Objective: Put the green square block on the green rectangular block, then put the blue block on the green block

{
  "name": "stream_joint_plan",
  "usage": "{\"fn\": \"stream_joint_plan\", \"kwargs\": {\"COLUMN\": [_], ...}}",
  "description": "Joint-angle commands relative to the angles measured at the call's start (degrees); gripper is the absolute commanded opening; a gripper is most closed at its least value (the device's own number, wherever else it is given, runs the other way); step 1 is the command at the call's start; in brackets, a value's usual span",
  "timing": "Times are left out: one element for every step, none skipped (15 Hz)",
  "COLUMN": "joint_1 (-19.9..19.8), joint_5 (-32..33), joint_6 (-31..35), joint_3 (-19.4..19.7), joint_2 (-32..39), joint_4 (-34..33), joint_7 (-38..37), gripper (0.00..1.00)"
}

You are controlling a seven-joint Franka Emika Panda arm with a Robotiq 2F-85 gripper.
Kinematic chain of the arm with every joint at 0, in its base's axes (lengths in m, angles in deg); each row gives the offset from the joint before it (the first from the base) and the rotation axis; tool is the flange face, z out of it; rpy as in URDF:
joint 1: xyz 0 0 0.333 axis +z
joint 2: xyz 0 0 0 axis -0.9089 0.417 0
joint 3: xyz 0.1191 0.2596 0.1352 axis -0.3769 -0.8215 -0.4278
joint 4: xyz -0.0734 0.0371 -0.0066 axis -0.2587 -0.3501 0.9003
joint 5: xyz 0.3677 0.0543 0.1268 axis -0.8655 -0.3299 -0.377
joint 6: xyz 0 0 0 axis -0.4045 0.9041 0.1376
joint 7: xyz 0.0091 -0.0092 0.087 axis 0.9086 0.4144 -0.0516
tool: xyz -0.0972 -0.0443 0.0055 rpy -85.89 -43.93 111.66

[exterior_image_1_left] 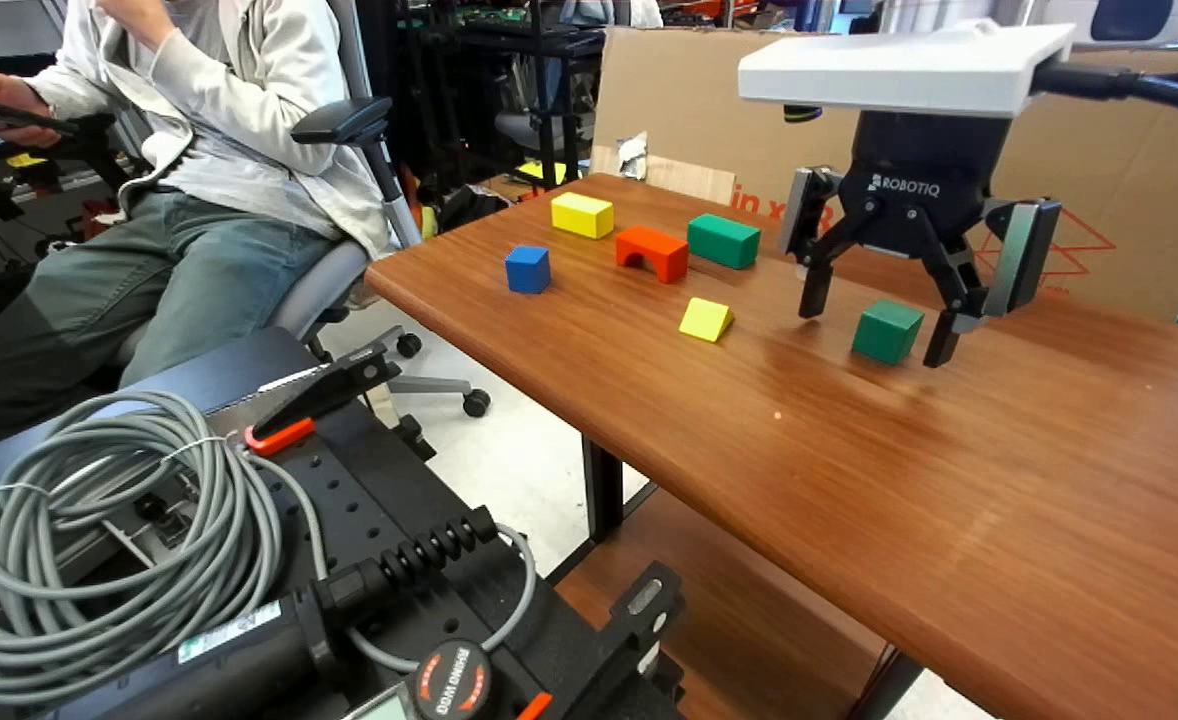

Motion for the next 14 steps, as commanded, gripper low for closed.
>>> {"fn": "stream_joint_plan", "kwargs": {"joint_1": [-0.2, -0.4, -0.6, -0.8, -1.1, -1.1, -1.1, -0.9, -0.8, -0.6, -0.5, -0.2, 0.2, 0.9], "joint_5": [-1.1, -1.5, -1.9, -2.7, -3.6, -4.5, -5.4, -6.2, -7.3, -8.1, -8.9, -9.4, -9.7, -9.4], "joint_6": [-1.8, -1.9, -1.9, -3.2, -4.5, -5.9, -7.5, -9.3, -11.1, -12.9, -14.2, -15.3, -16.2, -16.9], "joint_3": [-0.5, -0.8, -1.1, -1.4, -1.8, -2.0, -2.2, -2.3, -2.5, -2.8, -3.2, -3.4, -3.6, -3.7], "joint_2": [2.2, 1.7, 1.2, 0.6, 0.2, -0.2, -0.6, -1.3, -1.8, -2.7, -3.6, -4.3, -4.8, -4.9], "joint_4": [-4.0, -3.9, -3.9, -4.2, -4.6, -4.9, -5.3, -5.7, -6.2, -6.4, -6.7, -7.1, -7.8, -8.7], "joint_7": [0.2, 0.6, 0.9, 0.8, 0.9, 0.8, 0.7, -0.1, -0.5, -0.9, -1.0, -1.4, -2.1, -3.0], "gripper": [0.65, 0.58, 0.49, 0.42, 0.33, 0.27, 0.2, 0.12, 0.08, 0.08, 0.08, 0.08, 0.08, 0.08]}}
